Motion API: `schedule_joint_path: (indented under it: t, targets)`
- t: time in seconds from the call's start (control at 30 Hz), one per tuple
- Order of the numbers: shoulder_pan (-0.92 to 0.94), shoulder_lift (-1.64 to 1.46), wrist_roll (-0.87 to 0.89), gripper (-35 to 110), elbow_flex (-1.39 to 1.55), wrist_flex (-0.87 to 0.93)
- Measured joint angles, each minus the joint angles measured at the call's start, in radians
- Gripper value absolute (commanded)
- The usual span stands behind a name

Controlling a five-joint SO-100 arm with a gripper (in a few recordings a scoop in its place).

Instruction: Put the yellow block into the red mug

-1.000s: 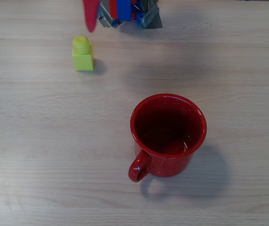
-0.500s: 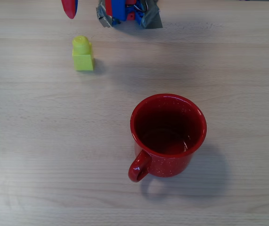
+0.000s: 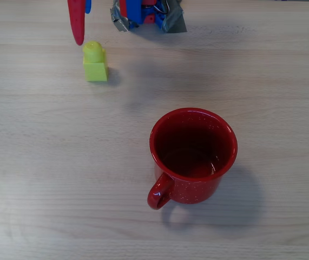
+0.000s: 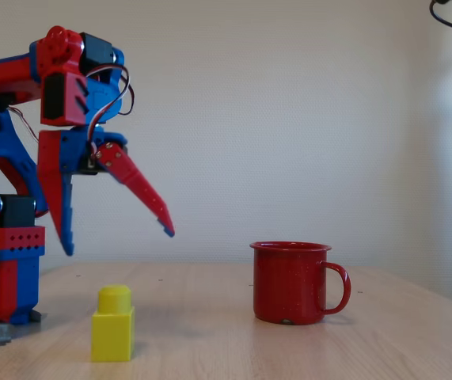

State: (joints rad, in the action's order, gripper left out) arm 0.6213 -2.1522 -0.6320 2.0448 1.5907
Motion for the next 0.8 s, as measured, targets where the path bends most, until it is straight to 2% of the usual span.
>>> schedule_joint_path:
  t: [0.4,0.8]
  targets:
    - [-0.023,0.0,-0.005,48,0.212,-0.224]
    - [-0.078,0.067,0.063,48,0.311,-0.436]
